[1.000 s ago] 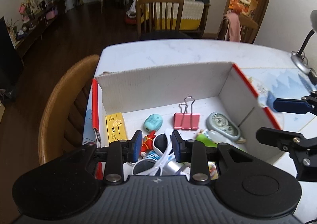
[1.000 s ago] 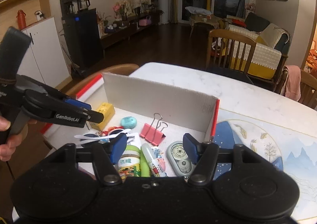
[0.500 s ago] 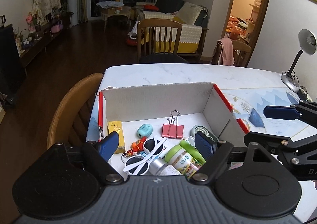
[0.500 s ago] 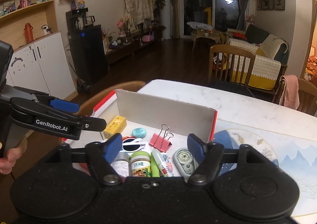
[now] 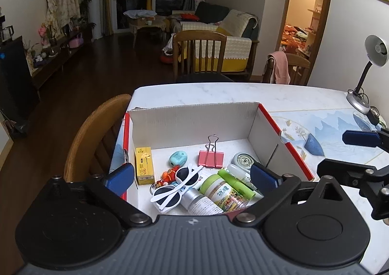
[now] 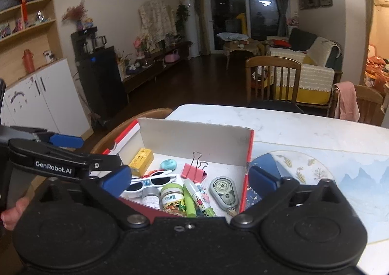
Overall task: Organize rigid objects
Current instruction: 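Lift both open grippers out of the box and back away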
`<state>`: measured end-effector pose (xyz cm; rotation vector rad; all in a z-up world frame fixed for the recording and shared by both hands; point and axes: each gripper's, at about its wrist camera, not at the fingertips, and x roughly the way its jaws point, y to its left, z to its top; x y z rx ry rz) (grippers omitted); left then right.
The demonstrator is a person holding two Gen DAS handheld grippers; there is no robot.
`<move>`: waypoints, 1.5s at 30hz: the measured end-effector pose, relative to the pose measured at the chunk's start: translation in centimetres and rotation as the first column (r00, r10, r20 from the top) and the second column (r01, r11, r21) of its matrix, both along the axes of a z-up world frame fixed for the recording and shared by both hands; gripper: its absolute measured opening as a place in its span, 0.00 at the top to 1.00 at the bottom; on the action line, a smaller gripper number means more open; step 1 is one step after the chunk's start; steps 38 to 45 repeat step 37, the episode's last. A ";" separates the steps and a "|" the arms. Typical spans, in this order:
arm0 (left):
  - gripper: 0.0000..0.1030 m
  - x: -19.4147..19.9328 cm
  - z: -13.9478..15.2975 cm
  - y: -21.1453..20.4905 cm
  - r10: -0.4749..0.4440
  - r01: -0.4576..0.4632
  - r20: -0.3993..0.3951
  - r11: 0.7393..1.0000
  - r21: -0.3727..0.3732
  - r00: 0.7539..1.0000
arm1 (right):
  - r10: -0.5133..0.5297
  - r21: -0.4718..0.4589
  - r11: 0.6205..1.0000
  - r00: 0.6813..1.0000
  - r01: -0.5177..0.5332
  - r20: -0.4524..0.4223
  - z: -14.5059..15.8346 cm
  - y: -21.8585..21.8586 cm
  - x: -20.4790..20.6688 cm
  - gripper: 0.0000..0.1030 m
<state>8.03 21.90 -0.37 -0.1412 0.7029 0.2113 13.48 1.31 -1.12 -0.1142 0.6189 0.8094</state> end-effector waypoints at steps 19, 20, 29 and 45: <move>0.00 -2.1 0.5 -3.5 0.003 -0.003 0.002 1.000 -0.005 1.000 | -0.005 0.044 0.999 1.000 0.006 -0.019 0.6 -2.7 -2.3 0.00; 0.00 -2.2 0.5 -3.5 0.003 -0.003 0.004 1.000 -0.018 1.000 | -0.004 0.048 0.999 1.000 0.005 -0.020 0.7 -2.8 -2.4 0.00; 0.00 -2.5 0.7 -3.7 0.008 -0.007 0.007 1.000 -0.029 1.000 | -0.003 0.056 0.998 1.000 0.005 -0.029 0.7 -3.2 -2.7 0.00; 0.00 -2.6 0.9 -4.3 0.020 -0.020 0.018 1.000 0.005 1.000 | -0.009 0.061 0.998 0.999 0.011 -0.030 0.7 -3.7 -2.8 0.00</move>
